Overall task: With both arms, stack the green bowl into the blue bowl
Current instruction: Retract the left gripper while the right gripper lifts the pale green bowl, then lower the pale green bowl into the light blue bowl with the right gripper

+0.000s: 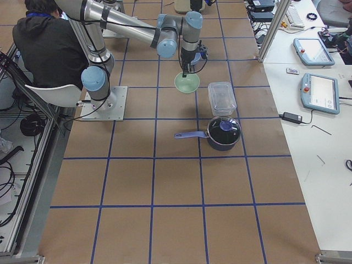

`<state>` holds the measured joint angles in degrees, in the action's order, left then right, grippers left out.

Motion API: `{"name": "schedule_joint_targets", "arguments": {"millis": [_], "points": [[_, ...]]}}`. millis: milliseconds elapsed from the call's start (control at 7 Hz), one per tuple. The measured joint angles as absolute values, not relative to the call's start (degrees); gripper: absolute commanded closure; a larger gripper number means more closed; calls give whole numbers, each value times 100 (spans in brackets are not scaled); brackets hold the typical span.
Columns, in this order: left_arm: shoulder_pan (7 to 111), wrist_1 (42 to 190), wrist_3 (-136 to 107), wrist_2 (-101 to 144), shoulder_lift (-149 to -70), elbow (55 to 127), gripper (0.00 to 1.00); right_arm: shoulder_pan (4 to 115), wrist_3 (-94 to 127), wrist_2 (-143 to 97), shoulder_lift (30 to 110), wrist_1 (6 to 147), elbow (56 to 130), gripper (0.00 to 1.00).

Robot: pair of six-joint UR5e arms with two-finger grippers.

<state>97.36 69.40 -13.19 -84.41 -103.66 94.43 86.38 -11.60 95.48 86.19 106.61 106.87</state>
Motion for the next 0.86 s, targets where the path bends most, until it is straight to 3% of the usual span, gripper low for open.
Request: {"name": "schedule_joint_targets", "arguments": {"millis": [286,429,857], "points": [[9325,8272,-109,-8861,-9855,8787,9,9129,-305,9548,8477,10485,10196,100],[9134,8781,179,-8916,-9529,8592,0,9499,266,9544,8244,10478,9899,100],[8801,9293,322,-8895,-9085,8525,0,10528,1850,9504,7244,10473,8887,100]]}}
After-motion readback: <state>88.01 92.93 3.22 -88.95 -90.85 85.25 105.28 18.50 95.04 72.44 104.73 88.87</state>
